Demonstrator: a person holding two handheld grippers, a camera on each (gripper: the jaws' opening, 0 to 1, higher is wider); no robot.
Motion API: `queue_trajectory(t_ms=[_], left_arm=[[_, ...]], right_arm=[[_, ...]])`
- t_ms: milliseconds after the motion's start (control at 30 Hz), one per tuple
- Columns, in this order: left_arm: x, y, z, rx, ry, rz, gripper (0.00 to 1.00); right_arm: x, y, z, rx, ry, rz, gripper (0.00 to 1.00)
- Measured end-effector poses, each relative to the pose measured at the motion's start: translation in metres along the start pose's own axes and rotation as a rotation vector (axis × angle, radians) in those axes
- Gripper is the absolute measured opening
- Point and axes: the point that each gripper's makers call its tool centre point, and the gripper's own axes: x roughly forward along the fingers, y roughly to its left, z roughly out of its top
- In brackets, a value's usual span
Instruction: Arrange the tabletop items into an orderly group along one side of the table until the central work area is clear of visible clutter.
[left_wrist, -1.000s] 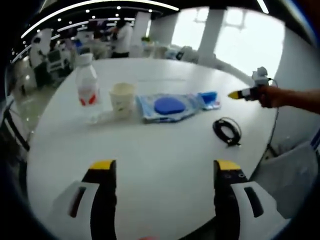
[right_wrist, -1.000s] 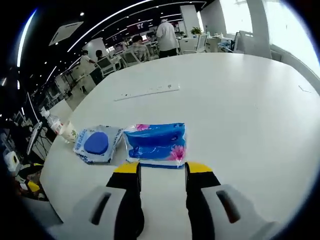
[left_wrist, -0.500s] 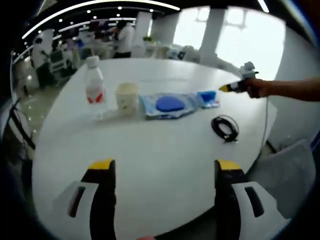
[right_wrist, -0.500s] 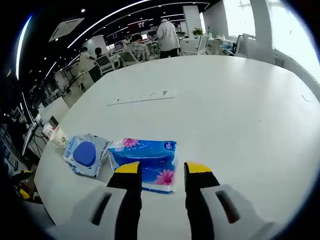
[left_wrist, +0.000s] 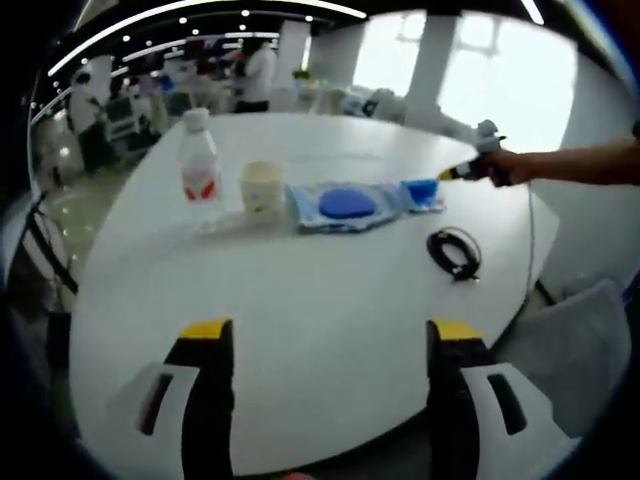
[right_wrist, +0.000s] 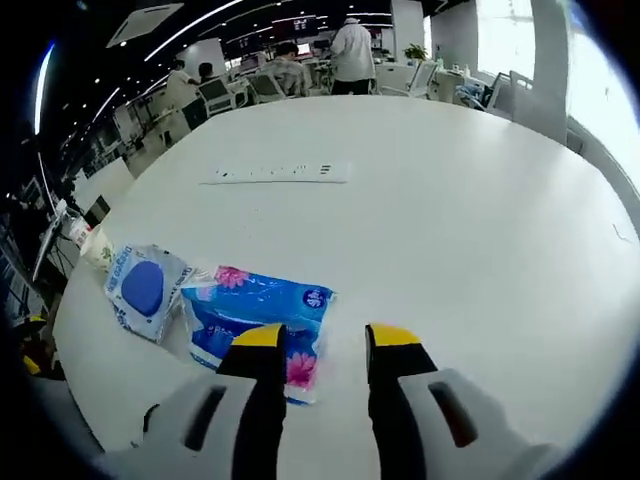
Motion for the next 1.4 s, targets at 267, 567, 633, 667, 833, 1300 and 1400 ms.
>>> queue_trajectory(t_ms=[267, 567, 633, 667, 833, 1300, 1400], left_arm=[[-0.001, 0.004, -0.002, -0.027, 0.004, 0.012, 0.73], [-0.001, 0.007, -0.004, -0.050, 0.007, 0.030, 0.72], [0.000, 0.007, -0.004, -0.052, 0.007, 0.029, 0.72], [0.000, 0.007, -0.004, -0.053, 0.008, 0.028, 0.71], [0.003, 0.006, -0.005, -0.058, 0.012, 0.022, 0.71], [0.003, 0.008, -0.004, -0.072, 0.007, 0.020, 0.71], [0.003, 0.010, -0.003, -0.078, 0.002, 0.021, 0.71]], right_arm=[[0.024, 0.004, -0.009, -0.080, 0.053, 0.034, 0.15], [0.027, 0.002, -0.015, -0.061, 0.063, 0.012, 0.05], [0.023, 0.001, -0.013, -0.045, 0.059, 0.006, 0.04], [0.022, 0.001, -0.012, -0.038, 0.057, 0.005, 0.03], [0.021, -0.010, -0.016, 0.005, 0.065, -0.023, 0.02], [0.006, -0.003, -0.018, 0.199, -0.042, -0.124, 0.03], [0.009, -0.001, -0.021, 0.194, -0.035, -0.125, 0.03]])
